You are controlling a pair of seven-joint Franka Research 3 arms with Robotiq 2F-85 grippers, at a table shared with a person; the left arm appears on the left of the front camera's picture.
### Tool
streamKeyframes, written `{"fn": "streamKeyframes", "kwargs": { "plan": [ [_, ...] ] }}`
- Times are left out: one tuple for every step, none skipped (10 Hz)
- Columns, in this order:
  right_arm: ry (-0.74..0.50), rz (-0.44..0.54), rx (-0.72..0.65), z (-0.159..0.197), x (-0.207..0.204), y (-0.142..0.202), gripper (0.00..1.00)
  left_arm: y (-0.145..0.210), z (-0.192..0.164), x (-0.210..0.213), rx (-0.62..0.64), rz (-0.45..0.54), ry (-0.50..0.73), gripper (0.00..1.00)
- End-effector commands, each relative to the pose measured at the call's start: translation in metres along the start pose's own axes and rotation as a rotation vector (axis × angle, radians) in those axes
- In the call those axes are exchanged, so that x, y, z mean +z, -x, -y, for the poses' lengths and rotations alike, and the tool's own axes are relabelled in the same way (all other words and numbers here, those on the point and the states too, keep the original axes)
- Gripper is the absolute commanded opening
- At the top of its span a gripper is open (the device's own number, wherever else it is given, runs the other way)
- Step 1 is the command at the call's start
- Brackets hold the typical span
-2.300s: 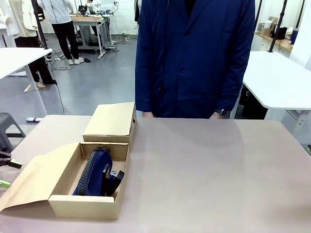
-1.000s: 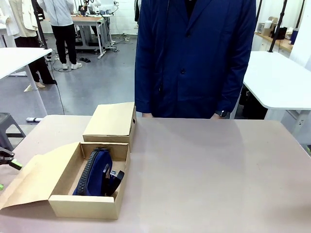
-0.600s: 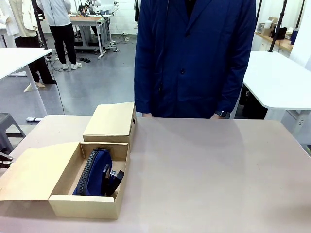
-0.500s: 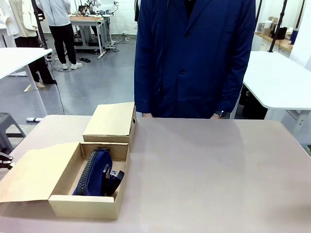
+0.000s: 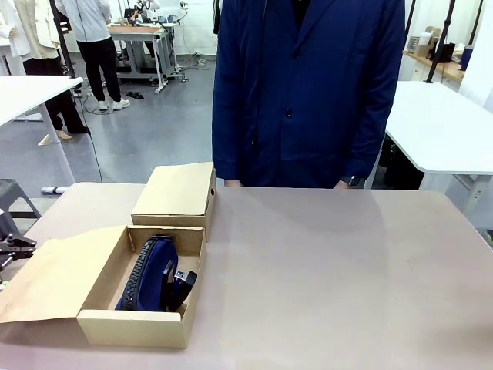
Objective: Place items inside the box.
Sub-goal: Close the lid of the Mailer Box closest to the robot.
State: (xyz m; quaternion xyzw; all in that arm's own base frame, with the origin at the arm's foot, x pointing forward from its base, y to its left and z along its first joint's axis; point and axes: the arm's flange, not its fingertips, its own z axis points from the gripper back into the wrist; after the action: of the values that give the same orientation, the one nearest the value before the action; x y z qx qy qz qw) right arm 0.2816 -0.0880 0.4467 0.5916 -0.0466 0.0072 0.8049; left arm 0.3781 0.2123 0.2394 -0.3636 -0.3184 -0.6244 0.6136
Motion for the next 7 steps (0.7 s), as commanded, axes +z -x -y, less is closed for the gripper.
{"fn": "streamKeyframes", "kwargs": {
  "plan": [
    [-0.016,0.001,0.015,-0.002,-0.001,-0.001,1.0,0.056,0.039,-0.021,-0.089,0.103,0.022,1.0],
    [-0.016,0.001,0.015,-0.002,-0.001,-0.001,1.0,0.053,0.037,-0.025,-0.09,0.138,0.024,1.0],
    [-0.016,0.001,0.015,-0.002,-0.001,-0.001,1.0,0.049,0.037,-0.025,-0.093,0.18,0.028,1.0],
    [-0.016,0.001,0.015,-0.002,-0.001,-0.001,1.0,0.046,0.037,-0.023,-0.097,0.213,0.008,1.0],
    [-0.016,0.001,0.015,-0.002,-0.001,-0.001,1.0,0.037,0.04,-0.018,-0.1,0.312,-0.016,1.0],
    [-0.016,0.001,0.015,-0.002,-0.001,-0.001,1.0,0.028,0.044,-0.014,-0.114,0.37,-0.024,1.0],
    [-0.016,0.001,0.015,-0.002,-0.001,-0.001,1.0,0.016,0.049,-0.01,-0.129,0.401,-0.051,1.0]
  ]
}}
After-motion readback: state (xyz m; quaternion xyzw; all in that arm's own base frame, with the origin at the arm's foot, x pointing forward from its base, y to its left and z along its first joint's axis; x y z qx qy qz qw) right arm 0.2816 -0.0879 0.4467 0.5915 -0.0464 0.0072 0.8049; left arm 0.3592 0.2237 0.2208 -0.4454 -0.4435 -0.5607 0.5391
